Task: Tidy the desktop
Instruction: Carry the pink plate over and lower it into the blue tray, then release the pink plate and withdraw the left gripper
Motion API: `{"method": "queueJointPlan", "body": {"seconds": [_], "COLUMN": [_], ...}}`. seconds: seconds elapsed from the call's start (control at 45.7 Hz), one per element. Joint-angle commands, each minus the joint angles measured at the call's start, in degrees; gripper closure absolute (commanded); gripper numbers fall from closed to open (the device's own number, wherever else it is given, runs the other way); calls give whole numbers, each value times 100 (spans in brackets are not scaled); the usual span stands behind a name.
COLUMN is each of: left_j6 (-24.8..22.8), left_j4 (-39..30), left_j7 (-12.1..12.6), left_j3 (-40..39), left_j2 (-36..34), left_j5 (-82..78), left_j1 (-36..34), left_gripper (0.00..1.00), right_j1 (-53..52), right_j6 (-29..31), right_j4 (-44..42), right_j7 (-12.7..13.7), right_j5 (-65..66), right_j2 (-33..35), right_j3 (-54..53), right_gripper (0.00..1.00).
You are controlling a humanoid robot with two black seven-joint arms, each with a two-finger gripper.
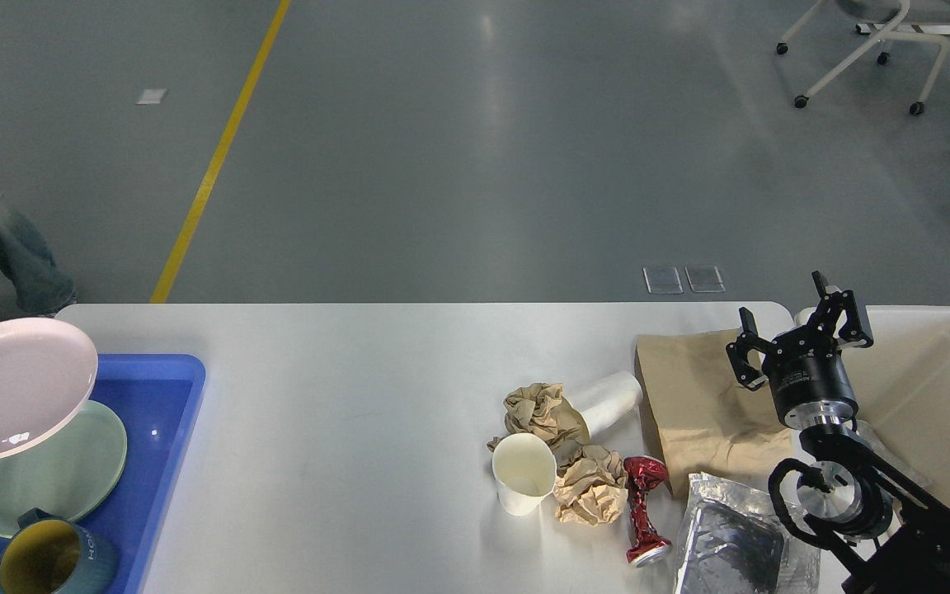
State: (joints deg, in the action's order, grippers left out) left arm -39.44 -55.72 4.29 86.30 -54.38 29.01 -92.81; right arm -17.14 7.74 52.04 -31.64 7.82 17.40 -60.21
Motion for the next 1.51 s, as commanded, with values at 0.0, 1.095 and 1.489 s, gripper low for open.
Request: {"method": "queueJointPlan", "body": {"seconds": [0.0, 1.095, 1.489], "left_j6": [-20, 244, 305], "left_j4": [667, 1679, 1679], "left_j7": [-7, 28, 63], "left_j3": [-727, -2249, -2355], "left_j2": [-117, 402, 428], "left_j5": [-27, -1, -9], "left_j1": [1140, 3085, 3182], "left_gripper": [100, 100, 100], "right_j1": [0, 0, 0], "right_j6": [0, 0, 0], "right_j4": [-1, -1, -9], "right_j7": [0, 0, 0], "right_j5": [0, 0, 0], "right_j2": [0, 0, 0], "right_j3": [0, 0, 0], "right_gripper": [0, 0, 0]}}
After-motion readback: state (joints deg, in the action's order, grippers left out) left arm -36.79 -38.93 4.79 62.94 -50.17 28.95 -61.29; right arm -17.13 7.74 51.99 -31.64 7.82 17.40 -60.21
